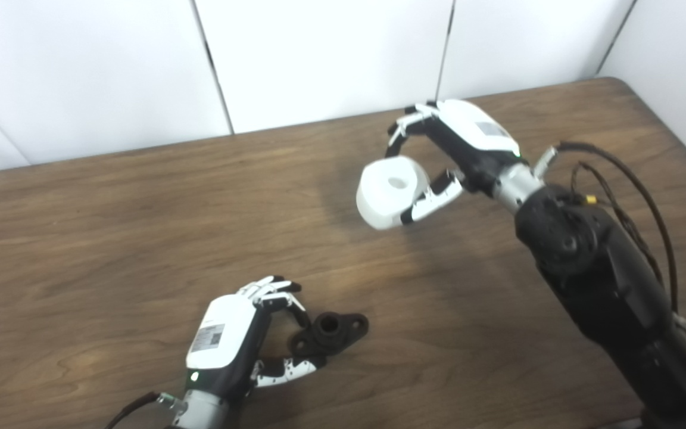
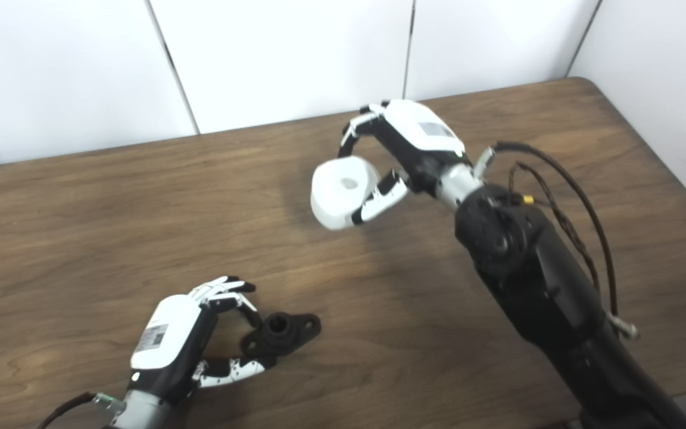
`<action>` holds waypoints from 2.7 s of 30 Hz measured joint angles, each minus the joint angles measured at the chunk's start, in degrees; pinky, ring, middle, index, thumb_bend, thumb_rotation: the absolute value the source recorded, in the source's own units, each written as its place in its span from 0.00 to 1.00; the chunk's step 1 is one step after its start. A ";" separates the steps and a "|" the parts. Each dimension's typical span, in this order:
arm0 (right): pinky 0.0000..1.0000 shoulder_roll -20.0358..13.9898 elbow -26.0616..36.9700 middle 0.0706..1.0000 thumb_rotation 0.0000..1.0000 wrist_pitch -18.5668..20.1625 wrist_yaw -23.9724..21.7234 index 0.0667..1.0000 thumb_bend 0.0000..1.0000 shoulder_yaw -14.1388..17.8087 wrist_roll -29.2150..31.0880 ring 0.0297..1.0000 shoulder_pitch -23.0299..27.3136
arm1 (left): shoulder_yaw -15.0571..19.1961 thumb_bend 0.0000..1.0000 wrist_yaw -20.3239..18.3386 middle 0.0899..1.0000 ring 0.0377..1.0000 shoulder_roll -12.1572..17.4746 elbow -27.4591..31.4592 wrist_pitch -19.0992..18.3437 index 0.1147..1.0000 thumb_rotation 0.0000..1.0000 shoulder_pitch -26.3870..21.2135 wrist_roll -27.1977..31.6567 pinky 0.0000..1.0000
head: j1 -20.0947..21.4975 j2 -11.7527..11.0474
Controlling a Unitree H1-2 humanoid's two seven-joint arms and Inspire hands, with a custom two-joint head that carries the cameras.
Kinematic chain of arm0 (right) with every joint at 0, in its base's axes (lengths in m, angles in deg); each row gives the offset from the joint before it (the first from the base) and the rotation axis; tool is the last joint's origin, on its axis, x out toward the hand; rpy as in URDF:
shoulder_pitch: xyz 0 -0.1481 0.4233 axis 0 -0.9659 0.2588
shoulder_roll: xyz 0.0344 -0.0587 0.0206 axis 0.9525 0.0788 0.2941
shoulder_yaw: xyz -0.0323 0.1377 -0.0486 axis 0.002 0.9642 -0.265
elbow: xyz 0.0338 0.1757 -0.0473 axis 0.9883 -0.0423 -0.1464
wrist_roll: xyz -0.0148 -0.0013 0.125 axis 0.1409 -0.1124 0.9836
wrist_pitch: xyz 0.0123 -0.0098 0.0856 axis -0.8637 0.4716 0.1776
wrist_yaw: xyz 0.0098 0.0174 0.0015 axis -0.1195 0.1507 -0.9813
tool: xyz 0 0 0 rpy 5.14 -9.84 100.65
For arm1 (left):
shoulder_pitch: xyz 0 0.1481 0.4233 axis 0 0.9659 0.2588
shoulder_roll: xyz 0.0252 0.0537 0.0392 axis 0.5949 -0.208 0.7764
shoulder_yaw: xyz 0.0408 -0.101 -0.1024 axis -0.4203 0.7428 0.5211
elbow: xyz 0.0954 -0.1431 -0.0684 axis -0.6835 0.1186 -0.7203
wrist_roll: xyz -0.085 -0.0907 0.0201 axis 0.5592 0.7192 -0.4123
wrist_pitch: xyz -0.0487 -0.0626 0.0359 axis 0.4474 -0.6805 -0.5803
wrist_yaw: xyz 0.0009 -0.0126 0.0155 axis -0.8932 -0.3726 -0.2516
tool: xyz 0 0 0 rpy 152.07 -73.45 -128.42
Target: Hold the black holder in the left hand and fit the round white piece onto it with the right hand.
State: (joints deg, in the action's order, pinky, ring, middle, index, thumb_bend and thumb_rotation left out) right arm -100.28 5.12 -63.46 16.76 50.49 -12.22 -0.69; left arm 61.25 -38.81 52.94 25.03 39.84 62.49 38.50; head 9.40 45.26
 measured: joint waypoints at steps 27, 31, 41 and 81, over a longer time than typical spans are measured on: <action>1.00 3.59 15.43 0.77 0.13 0.80 -12.42 0.44 0.52 -0.58 -1.40 0.94 -2.49 | -2.03 0.52 0.02 0.77 0.86 -0.72 -0.05 -2.06 0.42 0.05 -1.18 -1.94 0.85 | -2.64 1.23; 1.00 4.17 17.03 0.76 0.14 1.39 -13.94 0.44 0.52 -0.55 -1.45 0.93 -2.64 | -2.11 0.52 0.00 0.77 0.86 -0.85 -0.17 -2.16 0.42 0.05 -1.41 -1.93 0.84 | -2.72 1.41; 1.00 4.88 17.70 0.76 0.14 1.01 -15.55 0.44 0.53 -1.10 -2.39 0.93 -4.05 | -2.30 0.52 -0.32 0.76 0.86 -1.09 -0.26 -2.39 0.42 0.05 -1.72 -2.05 0.84 | -2.99 1.85; 1.00 6.20 15.52 0.77 0.14 -2.88 -16.14 0.44 0.52 -2.24 -3.71 0.95 -8.77 | -2.34 0.52 -1.22 0.76 0.86 -1.51 -0.27 -2.46 0.42 0.05 -1.98 -2.64 0.85 | -3.16 2.46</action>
State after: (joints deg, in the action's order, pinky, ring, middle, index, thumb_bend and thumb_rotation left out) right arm -94.08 20.64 -66.33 0.62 48.25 -15.93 -9.46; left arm 58.91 -40.02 51.43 24.75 37.38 60.50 35.86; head 6.24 47.72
